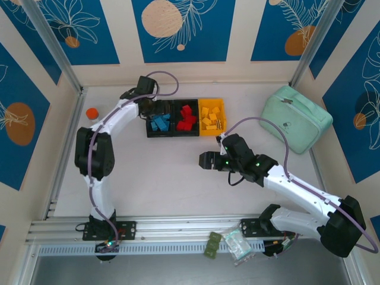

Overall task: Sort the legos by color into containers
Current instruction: Place the lego in the container, then reset both arms

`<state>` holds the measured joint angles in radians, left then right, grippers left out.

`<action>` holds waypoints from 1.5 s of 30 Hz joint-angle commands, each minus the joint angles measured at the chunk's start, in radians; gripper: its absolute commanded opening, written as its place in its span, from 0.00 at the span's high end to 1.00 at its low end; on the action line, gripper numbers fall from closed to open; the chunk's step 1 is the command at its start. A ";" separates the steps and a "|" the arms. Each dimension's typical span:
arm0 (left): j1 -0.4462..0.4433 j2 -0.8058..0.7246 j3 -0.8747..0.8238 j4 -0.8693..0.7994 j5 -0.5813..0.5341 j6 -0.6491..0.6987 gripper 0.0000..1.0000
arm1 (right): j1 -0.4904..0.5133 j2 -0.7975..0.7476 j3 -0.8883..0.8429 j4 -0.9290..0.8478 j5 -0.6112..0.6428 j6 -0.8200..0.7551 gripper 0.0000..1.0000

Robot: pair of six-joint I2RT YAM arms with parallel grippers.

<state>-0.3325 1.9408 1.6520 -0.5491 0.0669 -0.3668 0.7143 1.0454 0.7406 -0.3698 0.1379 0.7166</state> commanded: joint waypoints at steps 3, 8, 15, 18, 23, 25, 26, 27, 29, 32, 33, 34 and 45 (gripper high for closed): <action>-0.007 -0.191 -0.203 0.116 0.063 -0.019 0.35 | -0.050 0.030 0.057 -0.021 -0.019 -0.067 0.24; -0.007 -0.353 -0.422 0.237 0.073 -0.022 0.26 | -0.097 0.083 0.109 -0.008 -0.002 -0.140 0.18; -0.002 -0.541 -0.682 0.376 0.006 -0.005 0.00 | -0.181 0.165 0.168 0.037 -0.006 -0.209 0.01; 0.001 -0.620 -0.748 0.397 -0.081 0.040 0.01 | -0.210 0.184 0.175 0.074 0.009 -0.230 0.01; 0.020 -0.732 -0.836 0.437 -0.291 0.086 0.01 | -0.251 0.186 0.150 0.158 0.138 -0.252 0.01; 0.029 -0.764 -0.873 0.471 -0.383 0.095 0.01 | -0.254 0.179 0.135 0.189 0.259 -0.272 0.01; 0.036 -0.782 -0.894 0.490 -0.414 0.107 0.01 | -0.255 0.170 0.115 0.221 0.321 -0.289 0.01; 0.045 -0.796 -0.910 0.511 -0.421 0.128 0.01 | -0.263 0.160 0.095 0.249 0.360 -0.302 0.01; 0.069 -0.815 -0.937 0.536 -0.484 0.162 0.01 | -0.269 0.123 0.012 0.393 0.474 -0.378 0.01; 0.097 -0.814 -1.007 0.647 -0.579 0.245 0.01 | -0.270 0.084 -0.179 0.774 0.627 -0.572 0.01; 0.105 -0.809 -1.040 0.701 -0.609 0.272 0.01 | -0.281 0.083 -0.211 0.829 0.656 -0.613 0.01; 0.117 -0.806 -1.068 0.741 -0.621 0.288 0.01 | -0.305 0.087 -0.209 0.803 0.662 -0.618 0.01; 0.186 -0.508 -1.290 1.419 -0.553 0.362 0.01 | -0.483 0.345 -0.353 1.148 0.542 -0.646 0.00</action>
<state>-0.1524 1.3819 0.4080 0.5365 -0.4801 -0.0647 0.2481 1.3319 0.4263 0.5442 0.7128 0.1143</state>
